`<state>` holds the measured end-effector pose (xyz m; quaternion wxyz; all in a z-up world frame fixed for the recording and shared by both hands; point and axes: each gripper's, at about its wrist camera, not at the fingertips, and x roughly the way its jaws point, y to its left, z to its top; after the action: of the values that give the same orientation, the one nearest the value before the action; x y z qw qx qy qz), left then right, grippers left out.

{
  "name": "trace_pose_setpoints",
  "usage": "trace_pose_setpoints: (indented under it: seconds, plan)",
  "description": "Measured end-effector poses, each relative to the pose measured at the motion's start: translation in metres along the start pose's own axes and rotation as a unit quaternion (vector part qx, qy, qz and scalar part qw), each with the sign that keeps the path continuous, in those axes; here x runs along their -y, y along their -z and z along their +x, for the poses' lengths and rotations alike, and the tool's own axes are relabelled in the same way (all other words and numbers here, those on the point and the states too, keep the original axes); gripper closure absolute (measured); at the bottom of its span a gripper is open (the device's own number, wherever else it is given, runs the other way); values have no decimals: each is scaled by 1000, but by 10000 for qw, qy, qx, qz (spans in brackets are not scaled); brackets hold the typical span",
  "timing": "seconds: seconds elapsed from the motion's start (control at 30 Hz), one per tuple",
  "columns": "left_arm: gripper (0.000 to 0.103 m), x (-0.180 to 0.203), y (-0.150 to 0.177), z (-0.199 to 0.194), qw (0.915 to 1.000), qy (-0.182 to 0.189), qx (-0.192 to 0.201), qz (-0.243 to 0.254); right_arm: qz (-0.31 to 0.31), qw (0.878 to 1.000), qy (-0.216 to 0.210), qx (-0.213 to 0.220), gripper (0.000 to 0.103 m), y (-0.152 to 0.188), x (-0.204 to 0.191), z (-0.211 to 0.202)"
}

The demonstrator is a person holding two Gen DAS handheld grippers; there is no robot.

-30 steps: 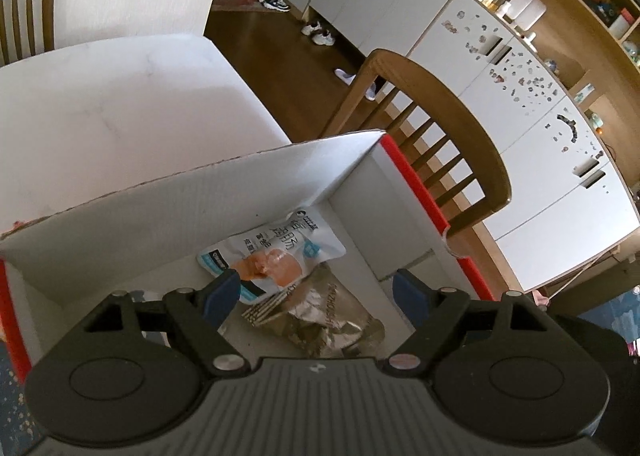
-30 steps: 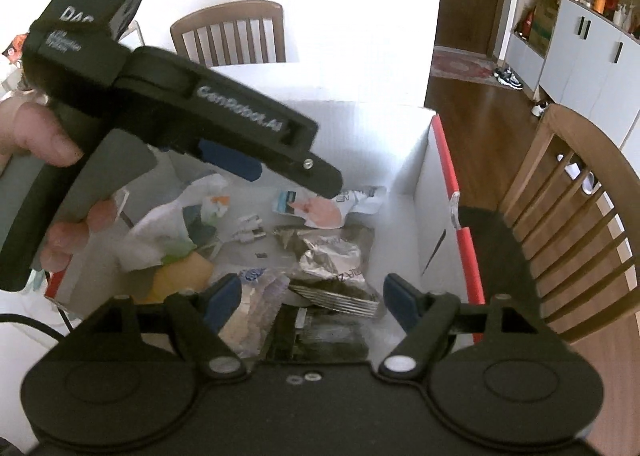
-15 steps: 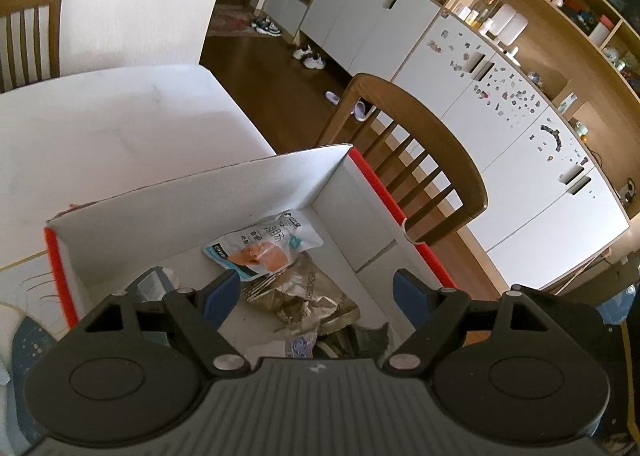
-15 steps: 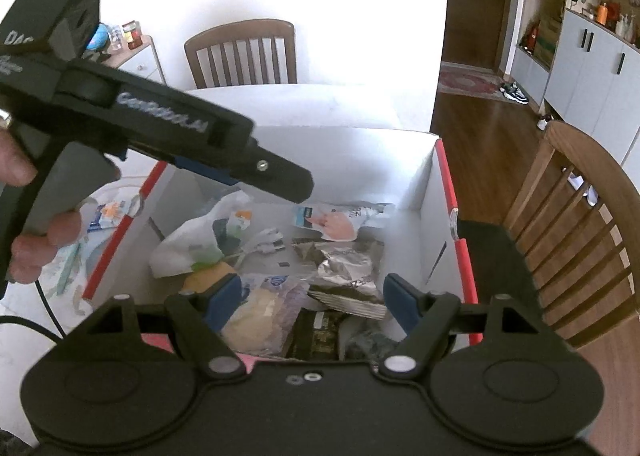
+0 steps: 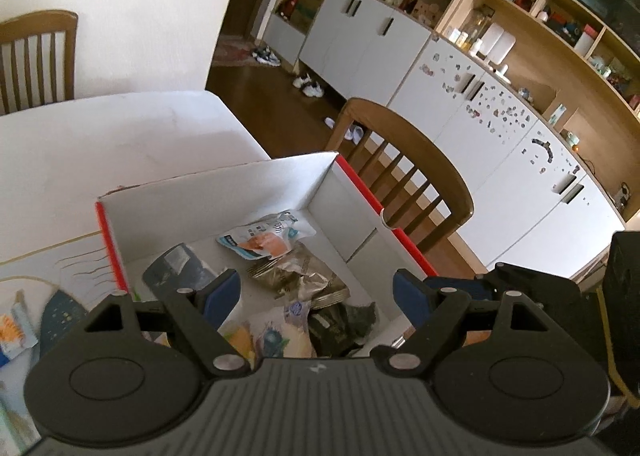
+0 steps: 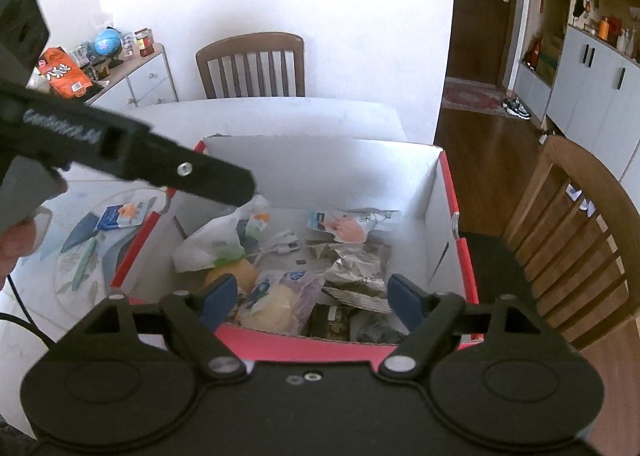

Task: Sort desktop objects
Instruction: 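Move both tools out of the shoebox back over the lazy susan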

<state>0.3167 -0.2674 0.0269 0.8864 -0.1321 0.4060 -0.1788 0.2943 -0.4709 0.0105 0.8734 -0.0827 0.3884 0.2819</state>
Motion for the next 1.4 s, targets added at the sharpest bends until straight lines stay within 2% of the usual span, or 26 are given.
trace_pose_setpoints:
  seconds: [0.27,0.4,0.7,0.87,1.17,1.27,1.33,1.4]
  plan:
    - [20,-8,28,-41,9986,-334,405,113,-30,10000,22,56,19,2,-18,-3]
    - [20,-21,37,-62,9977,-387,556,62,-87,9999,-25,136,19,-1,-35,-4]
    - [17,-61,43,-102,9954,-532,800,56,-219,9987,-268,361,19,-12,-90,-4]
    - [17,-85,49,-121,9947,-483,905,103,-271,9981,-388,397,19,-13,-126,0]
    - [16,-136,61,-143,9949,-478,884,28,-456,9973,-453,362,19,-13,-190,17]
    - [11,-150,65,-148,9949,-511,870,34,-461,9974,-445,331,19,-13,-207,27]
    - [4,-161,68,-150,9950,-525,849,33,-450,9976,-440,298,19,-12,-217,35]
    - [2,-172,72,-153,9952,-539,811,25,-436,9978,-420,254,19,-10,-228,44]
